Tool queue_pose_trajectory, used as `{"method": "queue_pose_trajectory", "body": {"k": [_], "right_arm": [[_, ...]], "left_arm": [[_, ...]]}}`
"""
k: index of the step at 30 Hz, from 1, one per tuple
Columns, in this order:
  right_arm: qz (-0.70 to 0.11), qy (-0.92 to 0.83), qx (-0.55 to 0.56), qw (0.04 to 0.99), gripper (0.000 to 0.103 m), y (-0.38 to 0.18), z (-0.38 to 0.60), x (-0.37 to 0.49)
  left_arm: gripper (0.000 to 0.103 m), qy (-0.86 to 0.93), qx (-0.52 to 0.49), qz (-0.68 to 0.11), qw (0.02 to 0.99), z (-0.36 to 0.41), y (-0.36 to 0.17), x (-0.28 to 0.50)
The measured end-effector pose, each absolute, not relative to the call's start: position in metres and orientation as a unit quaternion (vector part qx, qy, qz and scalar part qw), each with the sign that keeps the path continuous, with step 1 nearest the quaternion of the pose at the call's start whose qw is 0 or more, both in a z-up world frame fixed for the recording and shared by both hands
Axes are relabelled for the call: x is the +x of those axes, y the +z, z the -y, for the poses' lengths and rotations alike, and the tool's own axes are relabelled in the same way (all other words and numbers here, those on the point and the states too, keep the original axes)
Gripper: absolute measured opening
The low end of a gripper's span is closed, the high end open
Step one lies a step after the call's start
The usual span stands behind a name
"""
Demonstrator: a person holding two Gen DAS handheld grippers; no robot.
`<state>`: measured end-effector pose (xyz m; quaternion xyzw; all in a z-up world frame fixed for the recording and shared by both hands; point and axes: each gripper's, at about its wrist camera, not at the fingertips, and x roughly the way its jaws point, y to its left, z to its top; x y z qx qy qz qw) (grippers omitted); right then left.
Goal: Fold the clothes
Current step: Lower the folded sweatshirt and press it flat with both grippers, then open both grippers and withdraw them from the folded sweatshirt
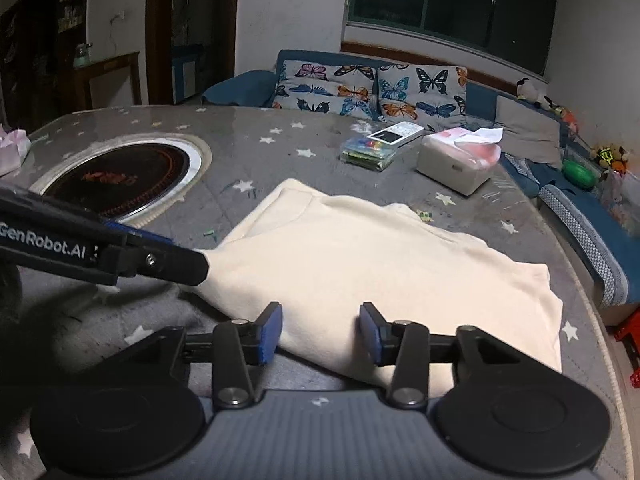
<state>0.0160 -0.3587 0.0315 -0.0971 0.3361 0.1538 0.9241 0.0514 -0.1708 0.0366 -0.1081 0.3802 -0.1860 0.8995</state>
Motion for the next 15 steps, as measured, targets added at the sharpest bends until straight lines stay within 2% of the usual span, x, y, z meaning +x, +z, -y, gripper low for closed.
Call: {"method": "queue_pose_trajectory", "body": {"k": [2, 5, 15], "right_arm": [[-0.334, 0.150, -0.097, 0.925, 0.045, 0.032, 0.357, 0.015], [-0.332, 0.144, -0.084, 0.928, 0.053, 0.032, 0.354, 0.016], [-0.340, 0.138, -0.086, 0.926, 0.059, 0.027, 0.341, 0.023]], "left_arm": [[0.042, -0.181, -0.112, -0.381, 0.900, 0.167, 0.036, 0.051], [0.044, -0.171, -0.118, -0.384, 0.900, 0.161, 0.035, 0.048], [0.052, -0.150, -0.118, -0.387, 0.902, 0.146, 0.037, 0.037]]}}
